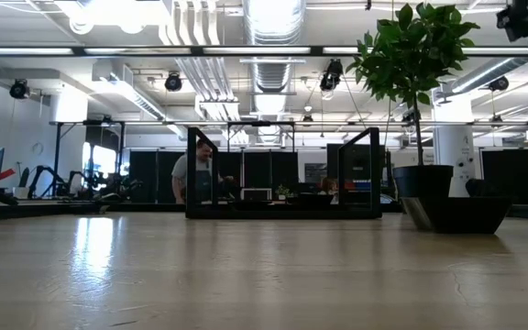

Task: Pick & Place Mini shaped plates
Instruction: Stack the black leaf-shaped plate on top of the black leaf-shaped plate on the shelf

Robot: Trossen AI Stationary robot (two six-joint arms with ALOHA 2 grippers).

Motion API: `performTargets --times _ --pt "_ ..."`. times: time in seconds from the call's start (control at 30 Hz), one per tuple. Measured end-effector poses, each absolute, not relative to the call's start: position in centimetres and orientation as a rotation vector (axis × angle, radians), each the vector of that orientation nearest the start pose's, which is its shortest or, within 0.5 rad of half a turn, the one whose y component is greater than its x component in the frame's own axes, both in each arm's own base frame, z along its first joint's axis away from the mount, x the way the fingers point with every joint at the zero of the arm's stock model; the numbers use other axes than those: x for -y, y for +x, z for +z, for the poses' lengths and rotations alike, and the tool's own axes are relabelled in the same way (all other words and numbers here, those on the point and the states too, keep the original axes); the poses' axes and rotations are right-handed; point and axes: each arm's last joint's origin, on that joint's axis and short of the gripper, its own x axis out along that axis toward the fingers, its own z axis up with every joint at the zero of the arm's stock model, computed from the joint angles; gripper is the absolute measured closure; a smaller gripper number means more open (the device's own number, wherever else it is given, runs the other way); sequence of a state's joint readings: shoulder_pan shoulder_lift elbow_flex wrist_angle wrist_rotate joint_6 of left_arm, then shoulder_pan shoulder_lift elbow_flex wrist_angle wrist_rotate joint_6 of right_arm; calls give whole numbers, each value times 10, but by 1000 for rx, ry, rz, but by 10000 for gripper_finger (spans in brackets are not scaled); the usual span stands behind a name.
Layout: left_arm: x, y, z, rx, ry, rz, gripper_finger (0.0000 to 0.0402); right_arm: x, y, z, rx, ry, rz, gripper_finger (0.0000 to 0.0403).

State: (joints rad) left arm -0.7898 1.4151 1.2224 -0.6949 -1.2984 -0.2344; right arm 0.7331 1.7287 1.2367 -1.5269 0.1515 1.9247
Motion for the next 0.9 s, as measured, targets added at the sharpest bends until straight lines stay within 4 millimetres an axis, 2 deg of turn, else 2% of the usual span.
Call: performTargets --times 0.23,0.47,0.63,0.9 --pt "178 216 318 -388 549 518 319 -171 200 206 -1322 534 -1273 388" --pt "178 216 318 -388 550 518 319 -168 199 201 -1319 527 -1288 331" --pt "178 216 318 -388 549 517 319 -166 197 182 -1286 595 -1293 299" --pt "178 216 318 -388 550 517 319 -160 191 156 -1266 650 -1294 291"
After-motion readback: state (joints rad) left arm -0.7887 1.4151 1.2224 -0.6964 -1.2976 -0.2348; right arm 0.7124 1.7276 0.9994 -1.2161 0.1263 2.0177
